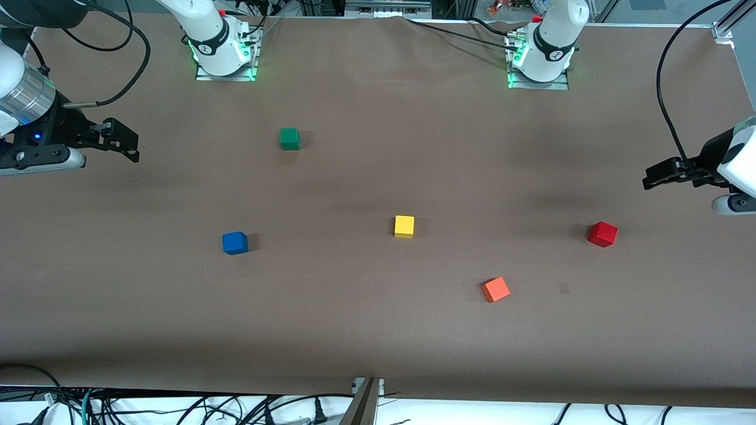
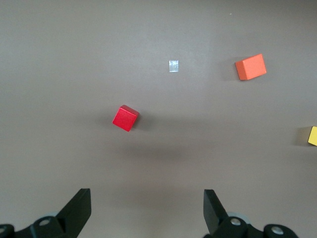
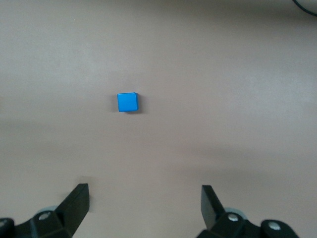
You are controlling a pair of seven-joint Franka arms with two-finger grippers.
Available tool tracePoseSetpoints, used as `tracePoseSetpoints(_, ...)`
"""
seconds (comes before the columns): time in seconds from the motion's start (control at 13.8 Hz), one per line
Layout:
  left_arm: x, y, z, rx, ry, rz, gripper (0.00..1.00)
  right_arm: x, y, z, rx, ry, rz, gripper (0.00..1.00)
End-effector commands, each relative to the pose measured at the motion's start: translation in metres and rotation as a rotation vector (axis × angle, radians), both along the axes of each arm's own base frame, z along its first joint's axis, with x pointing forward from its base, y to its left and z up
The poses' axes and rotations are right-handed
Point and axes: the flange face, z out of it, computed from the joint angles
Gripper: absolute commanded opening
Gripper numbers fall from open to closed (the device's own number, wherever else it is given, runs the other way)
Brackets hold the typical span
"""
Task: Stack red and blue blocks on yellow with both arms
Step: 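Lower the left gripper onto the red cube while the right gripper reaches the blue cube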
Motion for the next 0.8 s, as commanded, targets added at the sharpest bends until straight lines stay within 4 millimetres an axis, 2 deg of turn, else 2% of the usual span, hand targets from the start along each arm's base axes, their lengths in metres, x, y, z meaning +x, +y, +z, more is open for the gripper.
tracePoseSetpoints(0.0, 0.007, 0.003, 0.006, -0.007, 0.004, -0.007, 1.0, 0.002, -0.003, 0.006, -0.004, 0.003, 0.007, 1.0)
tracePoseSetpoints(0.14, 0.008, 0.003, 0.003, -0.005, 0.011, -0.007, 1.0, 0.002, -0.003, 0.006, -0.003, 0.003, 0.006, 1.0)
tracePoseSetpoints(0.36, 0.018, 0.013, -0.024, -0.015, 0.051, -0.014, 1.0, 0.002, -0.003, 0.006, -0.003, 0.003, 0.007, 1.0)
tracePoseSetpoints(0.65, 0.047, 0.026, -0.107, -0.052, 0.088, -0.283, 1.0, 0.001, -0.002, 0.006, 0.0, 0.006, 0.007, 1.0)
tracePoseSetpoints(0.72, 0.05, 0.031, -0.14, -0.072, 0.113, -0.339, 1.0, 0.0, -0.002, 0.004, -0.001, 0.022, 0.008, 1.0)
